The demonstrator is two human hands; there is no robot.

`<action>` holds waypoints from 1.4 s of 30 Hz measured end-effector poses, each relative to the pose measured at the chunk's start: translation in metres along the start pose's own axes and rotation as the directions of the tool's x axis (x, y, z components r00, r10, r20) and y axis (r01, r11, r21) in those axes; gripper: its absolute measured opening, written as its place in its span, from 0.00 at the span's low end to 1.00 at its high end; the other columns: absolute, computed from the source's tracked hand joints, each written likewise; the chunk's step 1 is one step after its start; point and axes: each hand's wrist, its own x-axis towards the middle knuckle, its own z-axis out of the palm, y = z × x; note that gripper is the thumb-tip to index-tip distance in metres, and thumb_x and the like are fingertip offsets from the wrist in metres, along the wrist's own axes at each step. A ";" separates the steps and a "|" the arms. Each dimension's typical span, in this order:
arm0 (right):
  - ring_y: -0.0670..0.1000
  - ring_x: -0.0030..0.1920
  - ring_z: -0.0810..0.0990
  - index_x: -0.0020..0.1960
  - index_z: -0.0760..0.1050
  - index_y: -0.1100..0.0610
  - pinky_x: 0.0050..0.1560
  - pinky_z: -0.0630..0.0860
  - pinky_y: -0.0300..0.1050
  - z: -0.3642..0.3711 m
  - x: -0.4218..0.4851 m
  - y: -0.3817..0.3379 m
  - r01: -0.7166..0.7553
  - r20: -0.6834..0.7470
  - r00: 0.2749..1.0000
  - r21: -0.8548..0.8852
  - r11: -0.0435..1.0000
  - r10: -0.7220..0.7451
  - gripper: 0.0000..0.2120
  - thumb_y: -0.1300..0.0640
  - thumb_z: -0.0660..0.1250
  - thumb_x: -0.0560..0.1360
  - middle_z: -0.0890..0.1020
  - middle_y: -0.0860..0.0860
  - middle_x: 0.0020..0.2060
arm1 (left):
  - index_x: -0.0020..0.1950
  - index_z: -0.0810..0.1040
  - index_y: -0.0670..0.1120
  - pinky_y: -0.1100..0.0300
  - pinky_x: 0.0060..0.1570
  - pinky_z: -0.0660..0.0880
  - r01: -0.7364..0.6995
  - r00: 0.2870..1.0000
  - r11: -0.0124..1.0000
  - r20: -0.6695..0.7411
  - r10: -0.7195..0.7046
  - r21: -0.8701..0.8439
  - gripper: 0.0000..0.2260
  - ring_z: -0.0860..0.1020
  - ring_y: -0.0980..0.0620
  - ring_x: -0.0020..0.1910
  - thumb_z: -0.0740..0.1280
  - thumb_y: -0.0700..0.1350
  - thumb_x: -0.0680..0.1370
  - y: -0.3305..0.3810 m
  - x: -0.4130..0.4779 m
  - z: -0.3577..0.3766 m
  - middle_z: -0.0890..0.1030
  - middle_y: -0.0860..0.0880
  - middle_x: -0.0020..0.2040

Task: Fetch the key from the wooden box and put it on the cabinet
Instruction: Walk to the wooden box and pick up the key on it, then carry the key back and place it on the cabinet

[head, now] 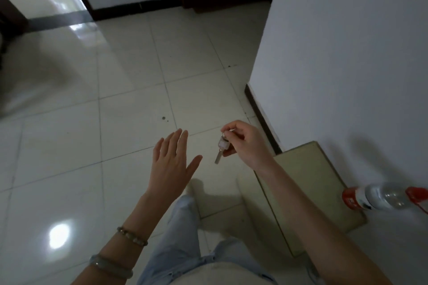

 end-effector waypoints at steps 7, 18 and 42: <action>0.55 0.35 0.83 0.44 0.77 0.59 0.35 0.82 0.49 0.043 0.106 -0.025 0.017 0.062 0.998 -0.038 0.999 -0.015 0.05 0.65 0.63 0.76 0.81 0.57 0.37 | 0.69 0.65 0.37 0.44 0.67 0.61 0.061 0.995 0.998 -0.075 -0.062 -0.027 0.31 0.69 0.39 0.67 0.50 0.60 0.77 -0.068 0.075 -0.017 0.71 0.37 0.67; 0.55 0.34 0.83 0.41 0.77 0.51 0.36 0.83 0.50 0.106 0.290 -0.075 0.070 0.037 0.997 -0.116 0.991 -0.066 0.11 0.64 0.62 0.76 0.81 0.53 0.37 | 0.71 0.62 0.38 0.45 0.69 0.60 0.000 0.995 1.000 -0.097 0.000 0.002 0.30 0.67 0.41 0.68 0.52 0.59 0.78 -0.186 0.236 -0.056 0.70 0.39 0.69; 0.47 0.31 0.80 0.39 0.78 0.49 0.30 0.80 0.39 0.008 0.681 -0.137 0.097 -0.078 0.991 -0.125 0.987 -0.107 0.14 0.66 0.62 0.75 0.81 0.51 0.35 | 0.69 0.66 0.37 0.43 0.66 0.65 -0.074 0.991 0.997 -0.114 0.069 -0.033 0.29 0.71 0.40 0.65 0.53 0.58 0.78 -0.209 0.655 -0.065 0.72 0.38 0.67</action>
